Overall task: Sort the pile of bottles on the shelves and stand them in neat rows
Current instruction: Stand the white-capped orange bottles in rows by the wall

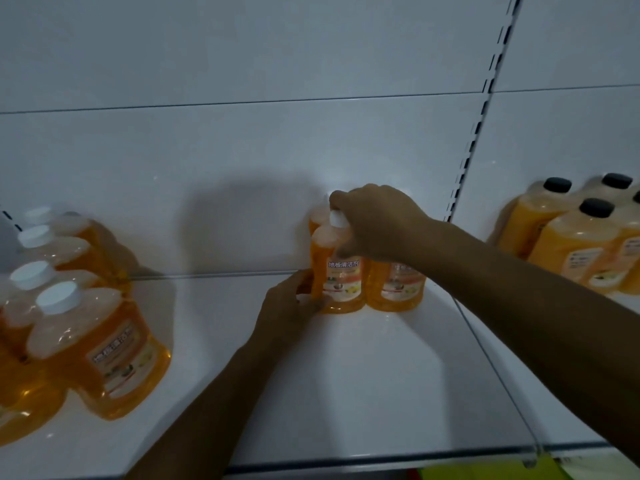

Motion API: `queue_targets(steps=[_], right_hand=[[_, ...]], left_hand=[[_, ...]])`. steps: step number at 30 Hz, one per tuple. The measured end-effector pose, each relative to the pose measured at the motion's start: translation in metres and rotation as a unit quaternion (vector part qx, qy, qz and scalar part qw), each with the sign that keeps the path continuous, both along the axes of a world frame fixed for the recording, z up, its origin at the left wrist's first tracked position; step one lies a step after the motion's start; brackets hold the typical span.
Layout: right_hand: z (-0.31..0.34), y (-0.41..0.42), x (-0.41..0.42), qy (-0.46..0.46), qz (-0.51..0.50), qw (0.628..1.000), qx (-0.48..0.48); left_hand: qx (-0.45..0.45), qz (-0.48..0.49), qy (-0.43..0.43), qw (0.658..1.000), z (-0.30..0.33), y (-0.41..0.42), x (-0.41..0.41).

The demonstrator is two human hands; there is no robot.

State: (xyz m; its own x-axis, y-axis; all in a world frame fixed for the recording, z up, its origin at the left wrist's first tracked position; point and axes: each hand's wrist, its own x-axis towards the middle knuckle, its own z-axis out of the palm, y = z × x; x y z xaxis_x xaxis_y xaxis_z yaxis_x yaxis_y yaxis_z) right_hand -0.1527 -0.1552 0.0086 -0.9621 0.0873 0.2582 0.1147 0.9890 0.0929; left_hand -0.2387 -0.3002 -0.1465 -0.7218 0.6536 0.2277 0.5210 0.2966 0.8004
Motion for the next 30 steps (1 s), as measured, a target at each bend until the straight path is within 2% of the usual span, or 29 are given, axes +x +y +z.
queue_targets(steps=[15, 18, 20, 23, 26, 30], right_hand=[[-0.009, -0.004, 0.007, 0.006, 0.001, 0.999, 0.048], [-0.009, -0.014, 0.007, 0.024, 0.0, 0.992, 0.122], [-0.008, -0.032, 0.003, 0.051, 0.036, 0.99, 0.129], [-0.008, -0.074, -0.012, 0.061, 0.156, 0.986, 0.01], [-0.011, -0.124, -0.029, 0.017, 0.26, 0.951, -0.166], [-0.018, -0.172, -0.044, -0.006, 0.364, 0.898, -0.247]], left_hand=[[-0.093, 0.009, 0.01, 0.996, 0.016, -0.005, 0.015], [-0.122, 0.061, 0.04, 0.99, 0.019, -0.02, 0.03], [-0.11, 0.105, 0.062, 0.986, 0.017, -0.039, 0.039], [-0.064, 0.156, 0.096, 0.981, 0.018, -0.075, 0.051], [-0.046, 0.211, 0.117, 0.969, 0.024, -0.118, 0.066], [-0.005, 0.351, 0.128, 0.928, 0.021, -0.179, 0.078]])
